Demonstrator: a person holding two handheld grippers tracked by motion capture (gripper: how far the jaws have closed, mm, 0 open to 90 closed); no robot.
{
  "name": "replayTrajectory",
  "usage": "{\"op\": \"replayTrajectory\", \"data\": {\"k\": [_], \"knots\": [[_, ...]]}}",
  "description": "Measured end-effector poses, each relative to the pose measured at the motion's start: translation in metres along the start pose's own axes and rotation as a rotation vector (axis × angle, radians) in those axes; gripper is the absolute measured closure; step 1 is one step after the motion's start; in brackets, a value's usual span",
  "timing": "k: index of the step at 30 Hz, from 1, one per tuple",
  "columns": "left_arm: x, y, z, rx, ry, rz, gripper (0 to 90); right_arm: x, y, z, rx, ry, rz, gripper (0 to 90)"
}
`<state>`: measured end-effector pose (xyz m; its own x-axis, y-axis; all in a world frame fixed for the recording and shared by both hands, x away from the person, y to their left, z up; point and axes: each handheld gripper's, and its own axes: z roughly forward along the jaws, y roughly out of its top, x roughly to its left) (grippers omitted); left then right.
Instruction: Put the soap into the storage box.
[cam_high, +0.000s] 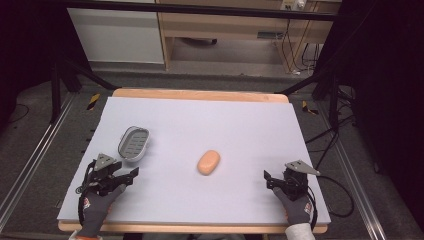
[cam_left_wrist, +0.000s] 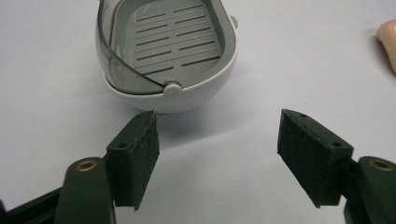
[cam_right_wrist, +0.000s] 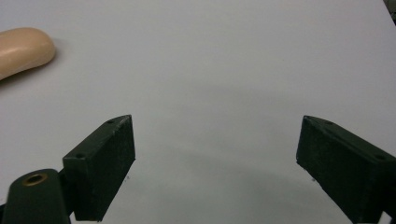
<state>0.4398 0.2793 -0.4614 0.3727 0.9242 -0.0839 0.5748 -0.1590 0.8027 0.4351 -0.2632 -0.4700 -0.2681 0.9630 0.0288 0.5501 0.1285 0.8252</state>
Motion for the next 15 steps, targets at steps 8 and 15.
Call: {"op": "replayTrajectory", "data": {"k": [8,15], "knots": [[-0.009,0.009,-0.002,-0.024,-0.023,0.008,29.6,0.0,-0.002,-0.002,-0.001,-0.007,0.011,11.1],[-0.018,0.015,-0.003,-0.044,-0.047,0.005,29.6,0.0,-0.002,-0.005,-0.018,-0.013,0.012,11.2]]}}
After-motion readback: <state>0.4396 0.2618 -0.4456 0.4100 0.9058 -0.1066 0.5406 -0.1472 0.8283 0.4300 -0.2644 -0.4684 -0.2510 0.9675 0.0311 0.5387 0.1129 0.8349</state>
